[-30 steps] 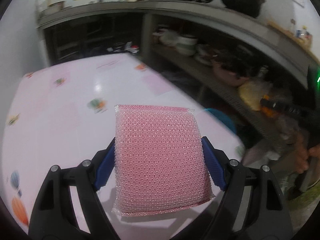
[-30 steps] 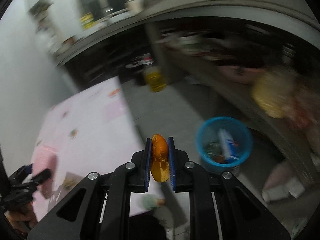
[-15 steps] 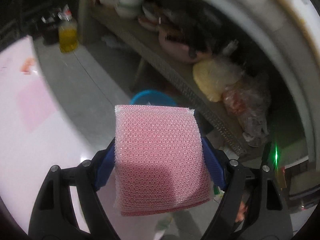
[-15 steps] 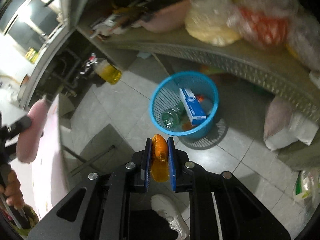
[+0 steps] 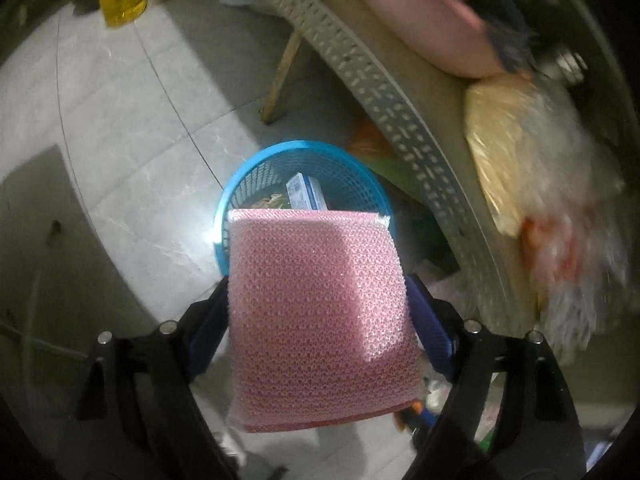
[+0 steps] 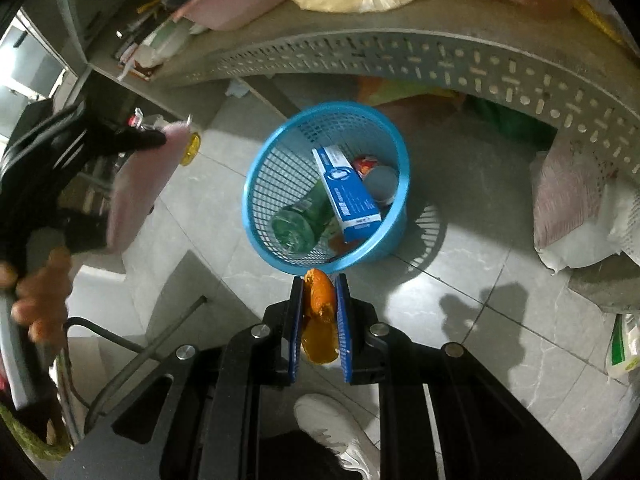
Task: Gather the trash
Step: 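Open the left tool to drop the sponge while the right tool drops the peel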
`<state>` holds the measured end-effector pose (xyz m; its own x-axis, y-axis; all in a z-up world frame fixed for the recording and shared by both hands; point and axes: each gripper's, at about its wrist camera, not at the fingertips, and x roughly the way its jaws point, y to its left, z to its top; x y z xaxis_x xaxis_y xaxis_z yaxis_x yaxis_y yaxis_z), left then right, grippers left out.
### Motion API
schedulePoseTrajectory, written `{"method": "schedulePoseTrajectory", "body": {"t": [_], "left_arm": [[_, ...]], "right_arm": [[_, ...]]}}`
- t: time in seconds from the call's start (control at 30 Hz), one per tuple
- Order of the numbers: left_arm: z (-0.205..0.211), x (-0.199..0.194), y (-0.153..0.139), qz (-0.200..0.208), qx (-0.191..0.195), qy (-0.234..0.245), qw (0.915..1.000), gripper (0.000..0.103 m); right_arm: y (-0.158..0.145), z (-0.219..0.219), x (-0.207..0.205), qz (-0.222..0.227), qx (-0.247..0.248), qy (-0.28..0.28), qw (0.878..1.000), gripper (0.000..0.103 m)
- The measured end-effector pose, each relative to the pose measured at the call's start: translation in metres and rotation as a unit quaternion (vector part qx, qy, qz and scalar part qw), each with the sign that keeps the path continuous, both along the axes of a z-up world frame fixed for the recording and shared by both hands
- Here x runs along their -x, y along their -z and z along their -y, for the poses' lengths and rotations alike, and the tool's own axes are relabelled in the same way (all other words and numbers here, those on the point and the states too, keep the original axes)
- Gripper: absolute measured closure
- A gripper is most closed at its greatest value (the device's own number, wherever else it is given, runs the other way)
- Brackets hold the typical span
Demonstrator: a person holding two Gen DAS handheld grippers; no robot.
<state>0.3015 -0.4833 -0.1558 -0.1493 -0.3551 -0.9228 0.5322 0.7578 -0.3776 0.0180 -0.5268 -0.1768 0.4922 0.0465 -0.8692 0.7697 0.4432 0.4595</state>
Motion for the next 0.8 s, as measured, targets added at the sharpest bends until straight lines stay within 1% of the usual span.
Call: {"method": "schedulePoseTrajectory", "body": {"t": [0.07, 0.13, 0.23, 0.33, 0.4, 0.43, 0.5, 0.53, 0.6, 0.7, 0.73, 0.77, 0.8], "left_arm": [[0.006, -0.004, 0.008, 0.002, -0.001, -0.006, 1.0, 0.023], [0.007, -0.008, 0.011, 0.004, 0.006, -0.009, 0.9999, 0.022], [0.006, -0.011, 0.01, 0.008, 0.014, -0.01, 0.9998, 0.022], [-0.001, -0.017, 0.003, 0.004, 0.025, -0.016, 0.9995, 0.022], [-0.01, -0.021, -0.009, 0.01, 0.04, -0.019, 0.999, 0.022], [-0.014, -0.021, -0.016, 0.019, 0.049, -0.021, 0.9984, 0.022], [-0.033, -0.022, -0.04, 0.048, 0.068, -0.02, 0.9963, 0.022], [-0.037, -0.023, -0.047, 0.055, 0.072, -0.018, 0.9957, 0.022], [-0.058, -0.023, -0.07, 0.072, 0.086, -0.016, 0.9936, 0.022], [-0.095, -0.021, -0.105, 0.094, 0.107, -0.013, 0.9897, 0.022], [-0.109, -0.019, -0.118, 0.106, 0.113, -0.012, 0.9879, 0.022], [-0.122, -0.015, -0.13, 0.119, 0.116, -0.009, 0.9861, 0.022], [-0.134, -0.012, -0.14, 0.131, 0.118, -0.007, 0.9843, 0.022]], "right_arm": [[0.006, -0.001, -0.001, -0.007, 0.002, -0.007, 1.0, 0.087], [0.012, -0.002, -0.002, -0.011, 0.002, -0.012, 1.0, 0.087], [0.015, -0.002, -0.002, -0.013, 0.0, -0.01, 1.0, 0.087], [0.016, -0.001, -0.005, -0.012, 0.004, -0.01, 1.0, 0.087], [0.015, 0.0, -0.009, -0.012, 0.009, -0.013, 1.0, 0.087], [0.014, 0.0, -0.012, -0.011, 0.01, -0.016, 1.0, 0.087], [0.012, 0.001, -0.023, -0.01, 0.017, -0.023, 1.0, 0.087], [0.01, 0.002, -0.029, -0.008, 0.02, -0.027, 0.999, 0.087], [0.005, 0.004, -0.044, -0.002, 0.031, -0.036, 0.999, 0.087], [-0.003, 0.007, -0.074, 0.009, 0.052, -0.053, 0.997, 0.085], [-0.004, 0.009, -0.085, 0.01, 0.061, -0.058, 0.996, 0.083], [-0.005, 0.011, -0.094, 0.008, 0.067, -0.063, 0.996, 0.074], [-0.005, 0.013, -0.103, 0.004, 0.074, -0.065, 0.995, 0.06]]}}
